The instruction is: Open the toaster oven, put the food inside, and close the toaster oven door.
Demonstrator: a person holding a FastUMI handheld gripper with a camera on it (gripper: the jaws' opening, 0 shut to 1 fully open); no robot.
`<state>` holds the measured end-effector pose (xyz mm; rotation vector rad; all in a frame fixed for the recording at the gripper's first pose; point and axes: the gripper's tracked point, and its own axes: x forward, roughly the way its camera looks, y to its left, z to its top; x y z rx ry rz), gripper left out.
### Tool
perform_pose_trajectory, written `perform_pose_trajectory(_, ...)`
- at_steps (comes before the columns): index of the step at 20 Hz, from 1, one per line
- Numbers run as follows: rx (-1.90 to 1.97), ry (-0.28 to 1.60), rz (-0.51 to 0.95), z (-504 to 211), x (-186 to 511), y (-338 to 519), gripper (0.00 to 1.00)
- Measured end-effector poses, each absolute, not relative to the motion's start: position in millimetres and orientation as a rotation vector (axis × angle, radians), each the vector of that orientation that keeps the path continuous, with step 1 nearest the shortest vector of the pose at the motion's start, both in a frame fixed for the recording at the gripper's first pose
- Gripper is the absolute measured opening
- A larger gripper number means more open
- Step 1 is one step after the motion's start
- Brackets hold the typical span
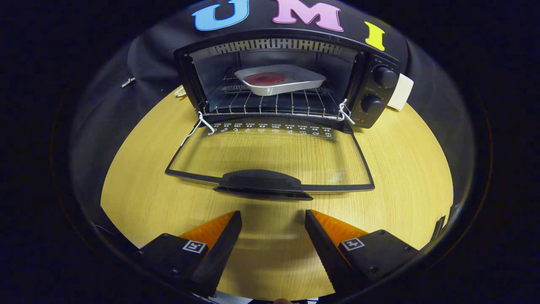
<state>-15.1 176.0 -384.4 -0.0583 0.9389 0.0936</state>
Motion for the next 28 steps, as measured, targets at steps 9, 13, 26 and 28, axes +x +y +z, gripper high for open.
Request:
perform_pose_trajectory(9, -0.041, 0.956, 0.035, -386.4, -4.1, 181.2, 0.99)
perform_pose_trajectory(13, -0.034, 0.95, 0.042, -380.1, -5.1, 181.1, 1.0)
perform_pose_trajectory(26, 0.02, 0.851, 0.067, -321.8, -10.8, 186.5, 0.99)
perform_pose_trajectory(28, 0.024, 0.82, 0.069, -313.3, -6.9, 187.9, 1.0)
